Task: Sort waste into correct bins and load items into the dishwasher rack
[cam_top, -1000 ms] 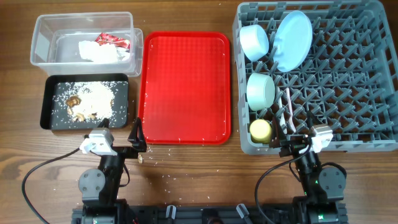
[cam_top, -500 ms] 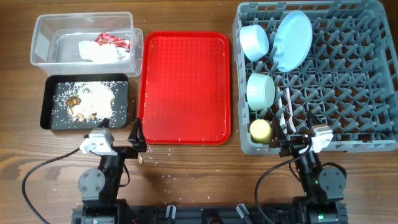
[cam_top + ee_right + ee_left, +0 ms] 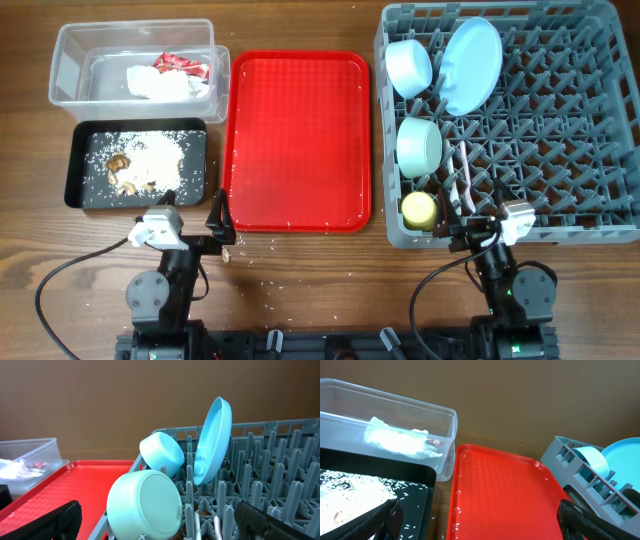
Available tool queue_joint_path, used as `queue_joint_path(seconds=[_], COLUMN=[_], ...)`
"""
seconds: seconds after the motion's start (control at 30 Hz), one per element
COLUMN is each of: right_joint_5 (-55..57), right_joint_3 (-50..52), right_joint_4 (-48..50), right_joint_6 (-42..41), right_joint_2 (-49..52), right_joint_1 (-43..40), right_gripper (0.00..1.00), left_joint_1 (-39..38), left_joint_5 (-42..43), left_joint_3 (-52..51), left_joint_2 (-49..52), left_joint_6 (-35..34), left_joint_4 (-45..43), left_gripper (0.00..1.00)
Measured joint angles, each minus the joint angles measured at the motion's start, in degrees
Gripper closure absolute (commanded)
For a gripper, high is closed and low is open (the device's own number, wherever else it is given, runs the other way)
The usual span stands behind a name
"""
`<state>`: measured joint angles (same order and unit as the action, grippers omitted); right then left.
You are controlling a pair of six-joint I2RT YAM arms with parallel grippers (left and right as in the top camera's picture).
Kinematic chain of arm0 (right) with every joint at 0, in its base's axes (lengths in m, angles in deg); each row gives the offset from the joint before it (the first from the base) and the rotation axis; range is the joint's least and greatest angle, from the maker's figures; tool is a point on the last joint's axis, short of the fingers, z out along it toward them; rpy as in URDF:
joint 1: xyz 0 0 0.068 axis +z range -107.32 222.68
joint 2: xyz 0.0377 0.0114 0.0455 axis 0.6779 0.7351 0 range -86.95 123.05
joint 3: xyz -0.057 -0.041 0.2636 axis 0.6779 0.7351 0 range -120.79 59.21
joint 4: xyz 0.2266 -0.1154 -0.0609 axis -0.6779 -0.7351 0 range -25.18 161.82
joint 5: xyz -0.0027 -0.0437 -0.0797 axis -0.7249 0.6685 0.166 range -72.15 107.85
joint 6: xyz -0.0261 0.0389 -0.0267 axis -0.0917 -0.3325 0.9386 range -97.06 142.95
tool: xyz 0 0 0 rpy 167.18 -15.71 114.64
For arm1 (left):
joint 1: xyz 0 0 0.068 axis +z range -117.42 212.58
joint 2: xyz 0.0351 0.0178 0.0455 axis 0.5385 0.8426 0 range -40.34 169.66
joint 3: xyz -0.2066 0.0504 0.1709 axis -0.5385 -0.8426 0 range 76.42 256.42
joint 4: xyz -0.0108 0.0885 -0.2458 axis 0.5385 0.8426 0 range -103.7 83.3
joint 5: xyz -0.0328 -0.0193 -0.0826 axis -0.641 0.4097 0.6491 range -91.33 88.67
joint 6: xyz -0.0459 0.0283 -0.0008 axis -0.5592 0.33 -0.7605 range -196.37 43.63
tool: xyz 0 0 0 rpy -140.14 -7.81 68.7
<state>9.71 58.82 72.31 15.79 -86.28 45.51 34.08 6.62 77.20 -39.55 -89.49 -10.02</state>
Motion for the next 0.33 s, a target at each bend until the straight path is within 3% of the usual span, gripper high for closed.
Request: queue_joint_path(seconds=[0.33], right_joint_5=[0.0], right_joint_3=[0.0], right_joint_4=[0.0], right_joint_6=[0.0], right_joint_2=[0.0], right_joint_1=[0.0], right_gripper=[0.0], left_joint_1=[0.0], left_joint_5=[-0.02], left_joint_3=[0.0], left_joint_2=[0.0], left_joint_6=[0.0], left_joint_4=[0.0], left_gripper=[0.0])
